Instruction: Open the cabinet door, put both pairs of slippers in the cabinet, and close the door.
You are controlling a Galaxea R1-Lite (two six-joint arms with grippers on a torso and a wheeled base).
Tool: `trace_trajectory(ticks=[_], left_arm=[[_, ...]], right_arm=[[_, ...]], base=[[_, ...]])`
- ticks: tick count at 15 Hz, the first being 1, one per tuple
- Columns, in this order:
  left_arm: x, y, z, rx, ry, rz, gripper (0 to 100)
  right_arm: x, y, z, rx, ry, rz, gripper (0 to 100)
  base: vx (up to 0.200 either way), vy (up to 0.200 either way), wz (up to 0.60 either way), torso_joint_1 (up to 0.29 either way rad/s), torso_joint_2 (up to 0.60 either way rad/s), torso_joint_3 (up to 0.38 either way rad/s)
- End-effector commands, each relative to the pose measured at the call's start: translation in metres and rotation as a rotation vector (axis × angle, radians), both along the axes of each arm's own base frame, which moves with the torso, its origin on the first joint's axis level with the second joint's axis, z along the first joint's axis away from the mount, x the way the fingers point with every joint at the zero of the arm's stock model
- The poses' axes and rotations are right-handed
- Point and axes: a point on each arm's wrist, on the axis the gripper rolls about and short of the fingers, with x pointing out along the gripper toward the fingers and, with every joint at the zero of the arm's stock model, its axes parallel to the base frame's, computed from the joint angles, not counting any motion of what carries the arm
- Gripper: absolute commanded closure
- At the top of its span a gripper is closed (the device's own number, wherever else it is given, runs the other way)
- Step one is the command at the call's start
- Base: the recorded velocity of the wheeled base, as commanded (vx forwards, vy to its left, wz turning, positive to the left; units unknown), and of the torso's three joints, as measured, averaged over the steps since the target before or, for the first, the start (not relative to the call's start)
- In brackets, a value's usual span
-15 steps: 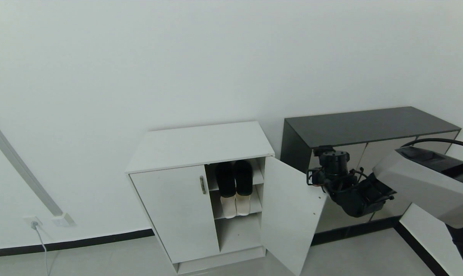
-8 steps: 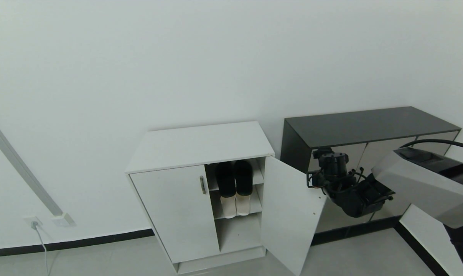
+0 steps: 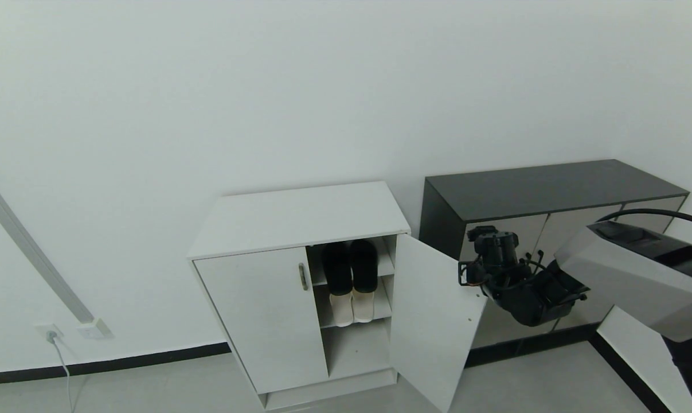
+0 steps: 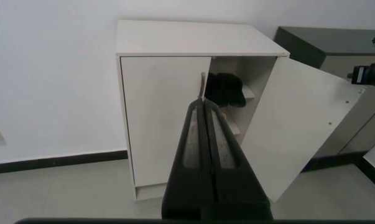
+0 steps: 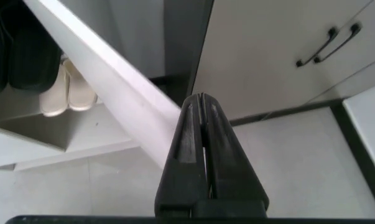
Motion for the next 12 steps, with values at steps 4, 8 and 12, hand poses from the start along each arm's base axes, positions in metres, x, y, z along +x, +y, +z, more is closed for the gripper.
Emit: trace_trajectory(ticks=[4,8,12], left_arm=[[0.0,0.0,0.0,-0.001,0.001,0.001,100],[0.0,0.0,0.0,-0.001,0.001,0.001,100],[0.0,0.0,0.0,-0.001,0.001,0.001,100]], right_arm=[[-0.001,0.001,0.0,0.004,0.004,0.007,100],[-0.016,0.011,0.004,0.016,0.021,0.034,100],[-0.044,0.034,0.021,0.041,0.02,0.096,100]], base=[[0.0,0.0,0.0,0.0,0.0,0.0],[0.0,0.0,0.0,0.0,0.0,0.0],[0.0,0.0,0.0,0.0,0.0,0.0]])
